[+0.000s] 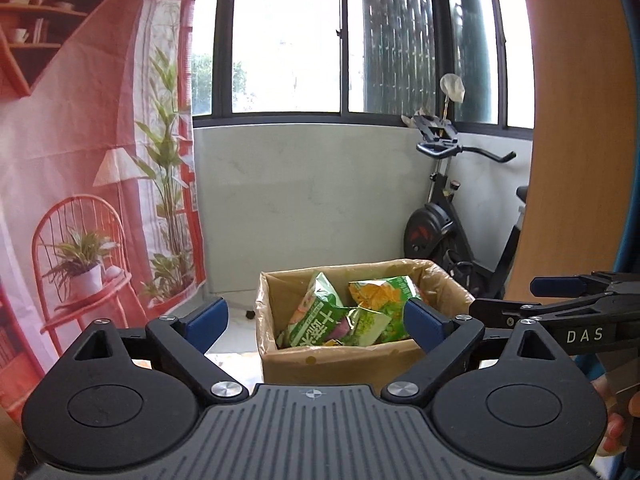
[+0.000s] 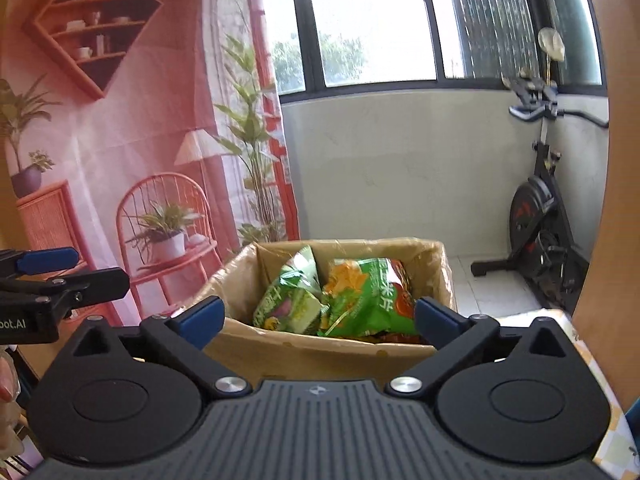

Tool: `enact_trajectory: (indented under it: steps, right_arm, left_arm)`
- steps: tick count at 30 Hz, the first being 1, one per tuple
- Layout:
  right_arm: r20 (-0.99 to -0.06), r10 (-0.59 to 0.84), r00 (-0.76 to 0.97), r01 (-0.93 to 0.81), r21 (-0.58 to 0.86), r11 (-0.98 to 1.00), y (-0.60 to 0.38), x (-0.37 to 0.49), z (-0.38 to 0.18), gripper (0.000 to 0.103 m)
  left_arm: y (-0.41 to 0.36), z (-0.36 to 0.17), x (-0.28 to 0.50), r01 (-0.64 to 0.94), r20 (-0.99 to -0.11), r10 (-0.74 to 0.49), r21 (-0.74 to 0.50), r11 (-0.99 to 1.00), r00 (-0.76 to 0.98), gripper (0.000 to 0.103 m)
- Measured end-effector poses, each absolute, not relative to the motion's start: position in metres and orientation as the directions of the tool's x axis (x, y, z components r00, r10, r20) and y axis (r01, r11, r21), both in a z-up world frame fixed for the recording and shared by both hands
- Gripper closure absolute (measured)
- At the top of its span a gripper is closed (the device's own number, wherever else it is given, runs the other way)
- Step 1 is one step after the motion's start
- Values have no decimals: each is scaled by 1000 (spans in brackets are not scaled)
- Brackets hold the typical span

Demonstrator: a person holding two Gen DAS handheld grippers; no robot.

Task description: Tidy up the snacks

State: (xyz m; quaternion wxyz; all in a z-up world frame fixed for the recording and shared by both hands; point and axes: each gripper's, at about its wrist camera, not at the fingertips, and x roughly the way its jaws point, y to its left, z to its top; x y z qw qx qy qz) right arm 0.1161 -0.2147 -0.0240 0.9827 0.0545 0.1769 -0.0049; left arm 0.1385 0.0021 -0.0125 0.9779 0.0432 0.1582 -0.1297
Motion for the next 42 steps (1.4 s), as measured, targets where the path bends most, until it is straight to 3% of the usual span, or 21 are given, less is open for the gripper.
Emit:
enact_trajectory:
  steps: [10, 14, 42]
  right_arm:
    - [-312, -9, 950, 34, 73, 997, -192, 69, -7, 0]
    - [-307, -14, 951, 45, 94, 995, -190, 51, -5, 0]
    - [-276, -18, 961, 57, 134, 989, -189, 2, -4, 0]
  left_arm:
    - [9, -1, 87, 199, -283, -186, 19, 980, 941, 7]
    - [-1, 3, 65, 166, -263, -137, 91, 982, 955, 7]
    - [2, 5, 32, 172, -240, -149, 78, 982, 959, 7]
